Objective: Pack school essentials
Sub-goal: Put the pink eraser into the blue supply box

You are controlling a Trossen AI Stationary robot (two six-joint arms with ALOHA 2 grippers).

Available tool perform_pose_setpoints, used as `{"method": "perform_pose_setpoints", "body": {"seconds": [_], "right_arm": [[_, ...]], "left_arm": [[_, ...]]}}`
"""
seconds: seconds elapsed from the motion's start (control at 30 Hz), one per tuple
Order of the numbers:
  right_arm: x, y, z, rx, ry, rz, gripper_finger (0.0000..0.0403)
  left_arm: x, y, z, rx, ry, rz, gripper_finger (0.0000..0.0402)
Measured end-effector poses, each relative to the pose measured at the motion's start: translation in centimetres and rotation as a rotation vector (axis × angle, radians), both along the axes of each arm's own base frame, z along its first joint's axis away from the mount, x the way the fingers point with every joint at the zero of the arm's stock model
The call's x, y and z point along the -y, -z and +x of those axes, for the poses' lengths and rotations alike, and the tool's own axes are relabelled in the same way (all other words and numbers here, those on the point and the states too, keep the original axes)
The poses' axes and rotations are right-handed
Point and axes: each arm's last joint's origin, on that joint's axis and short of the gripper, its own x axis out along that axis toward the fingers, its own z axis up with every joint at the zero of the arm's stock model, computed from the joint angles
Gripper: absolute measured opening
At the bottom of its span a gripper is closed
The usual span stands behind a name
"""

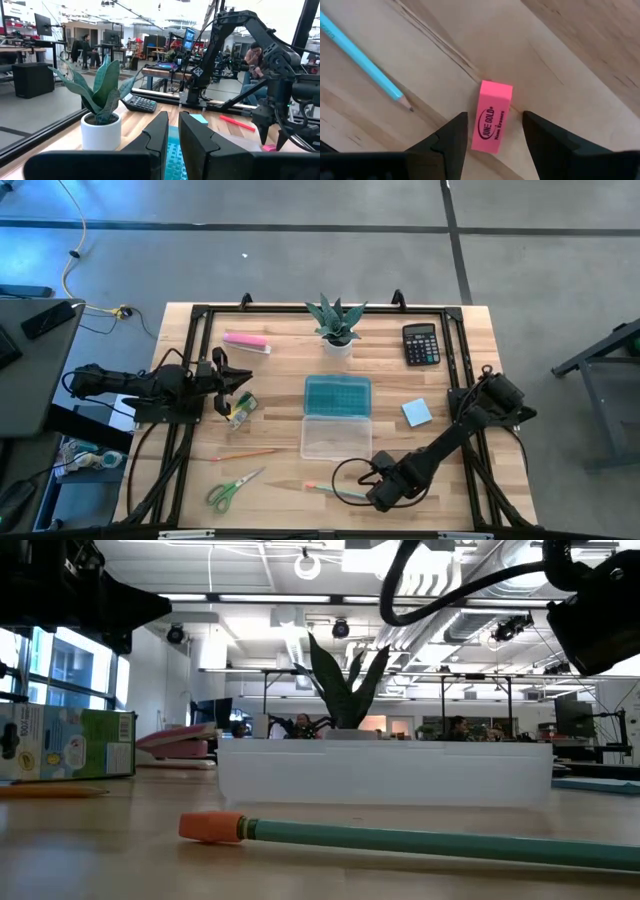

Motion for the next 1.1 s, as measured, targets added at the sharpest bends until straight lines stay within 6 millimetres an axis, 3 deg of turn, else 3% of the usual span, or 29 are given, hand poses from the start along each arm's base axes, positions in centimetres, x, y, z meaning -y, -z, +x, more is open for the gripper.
{"method": "perform_pose_setpoints", "body": {"seconds": [0.27,0.6,1.1], "right_arm": [[0.0,0.6,-0.1,-0.026,0.002,-0.019,0.0175],[-0.1,1.0,-0.3,-0.016,-0.011,-0.057,0.0119],[0.3,1.5,-0.6,-0.049,-0.034,-0.142,0.0116]], "left_arm": [[0.0,0.0,0.0,0.000,0.000,0.000,0.0035],[0.0,0.0,0.0,-0.002,-0.008,0.006,0.0035],[0.0,0.0,0.0,-0.002,-0.008,0.006,0.0035]]}}
